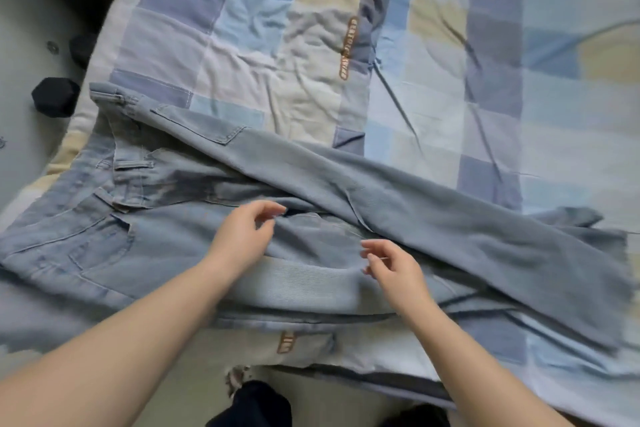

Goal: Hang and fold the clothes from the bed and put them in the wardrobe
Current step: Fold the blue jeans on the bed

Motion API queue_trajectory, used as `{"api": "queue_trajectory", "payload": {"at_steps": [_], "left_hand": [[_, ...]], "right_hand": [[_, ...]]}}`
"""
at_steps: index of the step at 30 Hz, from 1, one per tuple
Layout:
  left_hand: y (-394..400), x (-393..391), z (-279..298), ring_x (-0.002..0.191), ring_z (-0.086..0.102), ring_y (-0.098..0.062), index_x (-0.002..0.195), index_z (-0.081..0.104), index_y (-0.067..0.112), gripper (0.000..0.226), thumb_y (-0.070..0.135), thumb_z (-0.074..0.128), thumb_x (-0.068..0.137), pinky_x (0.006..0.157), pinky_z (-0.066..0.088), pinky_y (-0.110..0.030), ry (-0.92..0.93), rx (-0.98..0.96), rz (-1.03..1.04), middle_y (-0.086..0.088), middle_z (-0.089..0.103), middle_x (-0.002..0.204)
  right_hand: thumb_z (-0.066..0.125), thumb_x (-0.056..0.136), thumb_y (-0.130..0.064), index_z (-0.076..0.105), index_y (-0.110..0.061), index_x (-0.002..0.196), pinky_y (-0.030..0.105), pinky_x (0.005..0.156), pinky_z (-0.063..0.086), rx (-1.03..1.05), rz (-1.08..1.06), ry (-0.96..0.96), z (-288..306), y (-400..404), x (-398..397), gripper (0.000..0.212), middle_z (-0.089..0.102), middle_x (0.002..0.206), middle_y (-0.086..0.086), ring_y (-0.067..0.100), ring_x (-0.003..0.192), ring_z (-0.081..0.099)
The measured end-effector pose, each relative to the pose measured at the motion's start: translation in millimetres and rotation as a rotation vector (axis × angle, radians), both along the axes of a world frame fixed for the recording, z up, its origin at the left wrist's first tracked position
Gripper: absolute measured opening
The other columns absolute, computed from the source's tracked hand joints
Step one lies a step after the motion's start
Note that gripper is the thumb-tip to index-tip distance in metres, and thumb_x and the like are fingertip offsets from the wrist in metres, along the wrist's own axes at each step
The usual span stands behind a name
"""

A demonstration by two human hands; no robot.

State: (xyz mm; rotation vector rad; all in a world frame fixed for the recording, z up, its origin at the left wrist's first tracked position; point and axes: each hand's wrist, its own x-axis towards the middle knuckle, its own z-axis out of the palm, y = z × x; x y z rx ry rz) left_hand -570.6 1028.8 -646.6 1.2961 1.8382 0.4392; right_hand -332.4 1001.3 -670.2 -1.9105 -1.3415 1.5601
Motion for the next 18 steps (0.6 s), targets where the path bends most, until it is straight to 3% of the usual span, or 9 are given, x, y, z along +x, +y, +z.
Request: {"api": "queue_trajectory", "payload": {"at_steps": [5, 10, 14, 18], "left_hand": [[-26.2, 144.5, -13.5, 0.094, 0.059, -0.010, 0.105, 0.068, 0.011, 0.025, -0.002, 0.053, 0.090, 0.085, 0.037, -0.013, -0.029, -0.102, -0.058, 0.005, 0.064, 0.097], [-41.3, 292.6, -26.1, 0.096, 0.059, -0.009, 0.104, 0.067, 0.017, 0.025, 0.002, 0.054, 0.090, 0.084, 0.038, -0.016, -0.095, -0.200, -0.117, 0.006, 0.065, 0.099], [-47.0, 390.6, -32.3, 0.094, 0.060, -0.006, 0.101, 0.067, 0.021, 0.023, 0.003, 0.054, 0.091, 0.087, 0.043, -0.017, -0.146, -0.232, -0.185, 0.010, 0.066, 0.097], [-51.3, 453.5, -49.2, 0.096, 0.060, -0.006, 0.103, 0.065, 0.020, 0.020, 0.006, 0.054, 0.093, 0.088, 0.043, -0.020, -0.151, -0.313, -0.254, 0.009, 0.066, 0.100]], "right_hand": [[0.052, 0.092, -0.005, 0.060, -0.036, 0.095, 0.021, 0.076, 0.047, -0.009, -0.066, -0.062, 4.4, -34.8, 149.4, 0.032, 0.067, 0.094, -0.011, 0.005, 0.078, 0.065], [0.051, 0.094, -0.013, 0.063, -0.030, 0.108, 0.024, 0.081, 0.048, -0.039, -0.045, -0.201, 2.7, -52.8, 290.2, 0.025, 0.065, 0.101, -0.010, 0.007, 0.093, 0.062], [0.050, 0.094, -0.014, 0.061, -0.025, 0.115, 0.022, 0.078, 0.043, -0.060, -0.022, -0.332, -13.0, -66.5, 383.1, 0.026, 0.060, 0.107, -0.008, 0.009, 0.096, 0.058], [0.051, 0.094, -0.017, 0.055, -0.024, 0.123, 0.025, 0.076, 0.039, -0.165, -0.010, -0.464, -43.1, -88.2, 442.5, 0.031, 0.049, 0.127, -0.002, 0.010, 0.091, 0.050]]}}
